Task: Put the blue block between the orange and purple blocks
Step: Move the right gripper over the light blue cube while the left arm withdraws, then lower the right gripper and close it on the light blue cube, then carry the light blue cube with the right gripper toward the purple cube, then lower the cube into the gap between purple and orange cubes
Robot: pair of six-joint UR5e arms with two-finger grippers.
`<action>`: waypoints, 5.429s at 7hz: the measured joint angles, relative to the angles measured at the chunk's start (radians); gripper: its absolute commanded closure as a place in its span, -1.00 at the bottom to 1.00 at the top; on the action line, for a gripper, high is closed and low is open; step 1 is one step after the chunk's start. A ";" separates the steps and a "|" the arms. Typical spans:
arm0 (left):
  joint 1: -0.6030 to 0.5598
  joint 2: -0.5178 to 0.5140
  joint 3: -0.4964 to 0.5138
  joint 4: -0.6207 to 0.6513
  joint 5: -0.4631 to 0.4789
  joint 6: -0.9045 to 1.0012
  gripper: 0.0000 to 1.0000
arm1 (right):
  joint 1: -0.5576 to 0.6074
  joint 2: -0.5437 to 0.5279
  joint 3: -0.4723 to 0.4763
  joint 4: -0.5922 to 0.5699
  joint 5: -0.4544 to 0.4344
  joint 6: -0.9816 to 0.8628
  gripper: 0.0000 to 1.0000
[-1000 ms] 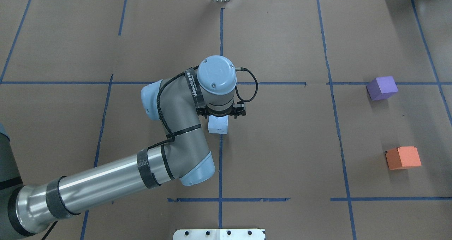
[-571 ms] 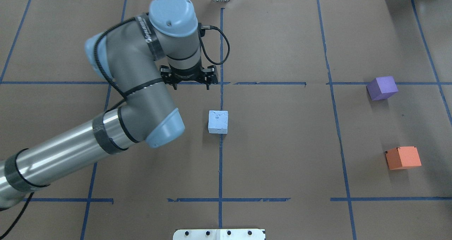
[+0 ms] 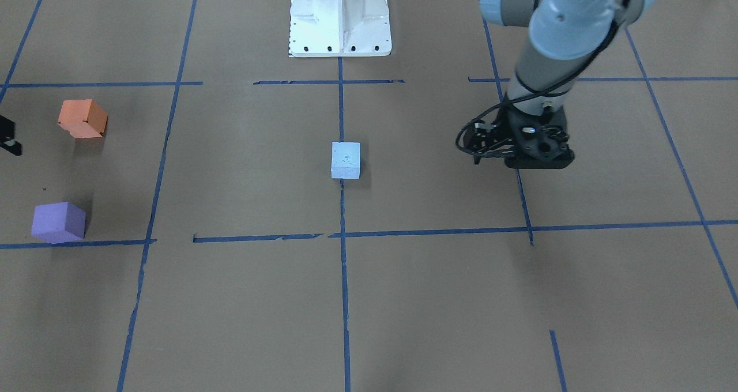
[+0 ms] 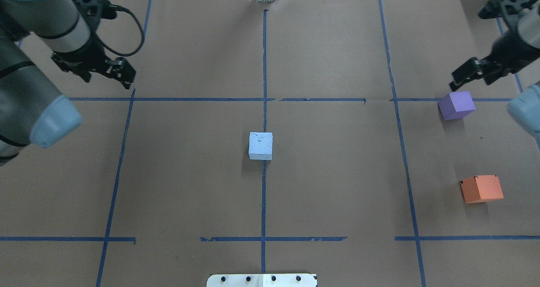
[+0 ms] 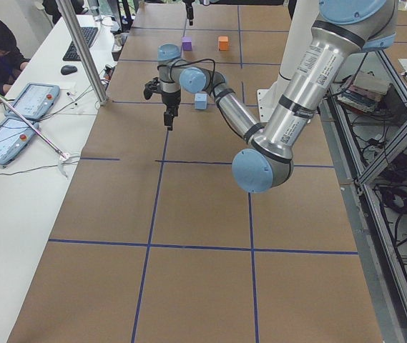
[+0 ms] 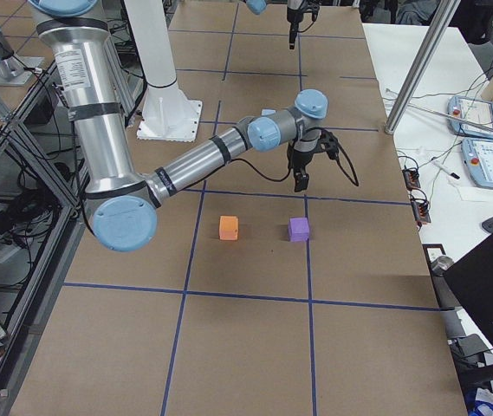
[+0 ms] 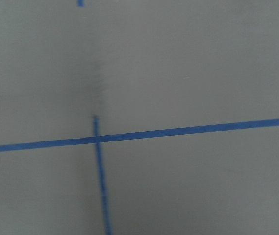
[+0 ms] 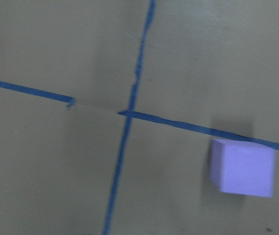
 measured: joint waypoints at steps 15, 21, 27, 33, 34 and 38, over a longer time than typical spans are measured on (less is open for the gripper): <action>-0.568 0.489 0.133 -0.058 -0.249 0.775 -1.00 | -0.623 0.672 -0.550 0.057 -0.471 0.706 -0.76; -0.568 0.489 0.128 -0.058 -0.249 0.774 -1.00 | -0.579 0.644 -0.534 0.089 -0.416 0.709 0.34; -0.568 0.523 0.127 -0.104 -0.248 0.775 -1.00 | -0.252 0.128 -0.120 0.020 -0.257 0.271 0.26; -0.568 0.532 0.121 -0.124 -0.251 0.750 -1.00 | -0.181 -0.322 -0.059 0.412 -0.242 0.237 0.20; -0.568 0.531 0.121 -0.124 -0.251 0.748 -1.00 | -0.183 -0.358 -0.081 0.494 -0.237 0.268 -0.02; -0.568 0.530 0.121 -0.124 -0.251 0.748 -1.00 | -0.186 -0.367 -0.132 0.570 -0.221 0.325 -1.00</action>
